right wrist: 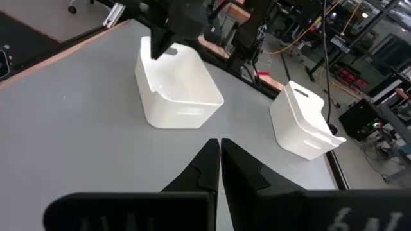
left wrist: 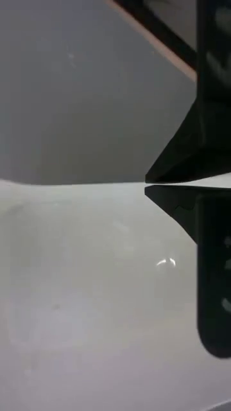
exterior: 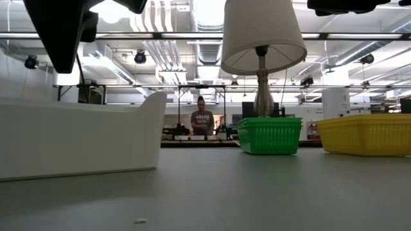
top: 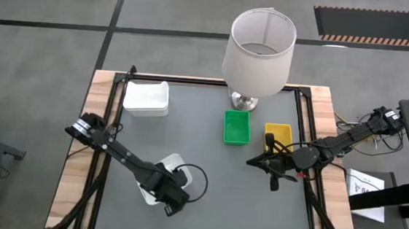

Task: Stack baskets by color
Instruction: Stack the bottom white bin on the white bins

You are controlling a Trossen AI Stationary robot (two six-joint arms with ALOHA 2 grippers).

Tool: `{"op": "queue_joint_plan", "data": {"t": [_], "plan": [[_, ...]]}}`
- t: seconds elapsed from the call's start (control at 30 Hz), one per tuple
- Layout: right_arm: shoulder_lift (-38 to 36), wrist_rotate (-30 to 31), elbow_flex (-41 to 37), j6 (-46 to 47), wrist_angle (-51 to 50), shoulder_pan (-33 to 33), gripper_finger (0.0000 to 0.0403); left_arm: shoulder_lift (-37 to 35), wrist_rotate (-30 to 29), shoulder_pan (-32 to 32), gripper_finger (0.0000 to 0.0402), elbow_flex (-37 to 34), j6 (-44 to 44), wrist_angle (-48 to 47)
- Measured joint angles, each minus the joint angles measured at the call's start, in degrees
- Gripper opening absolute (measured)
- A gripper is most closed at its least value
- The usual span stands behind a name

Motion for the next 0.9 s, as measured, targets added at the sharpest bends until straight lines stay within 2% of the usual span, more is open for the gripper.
{"op": "queue_joint_plan", "data": {"t": [0.17,0.43,0.57,0.73,0.9], "plan": [[-0.02,0.00,-0.02,0.65,-2.01,0.00,0.0009,-0.13,0.07,0.00,0.0028,-0.52,-1.51,1.96],[-0.02,0.00,-0.04,1.06,-1.97,0.00,0.0009,0.00,-2.48,0.00,0.0149,-3.34,-1.51,7.37],[-0.02,0.00,-0.04,1.08,-1.97,0.00,0.0009,0.04,-2.58,0.00,0.0185,-7.65,-1.55,11.85],[-0.02,0.00,-0.04,1.08,-1.97,0.00,0.0009,0.08,-2.57,0.23,0.0182,-13.25,-1.03,20.42],[-0.02,0.00,-0.04,1.07,-1.95,0.00,0.0009,-0.02,-2.63,0.28,0.0124,-13.70,1.27,20.66]]}}
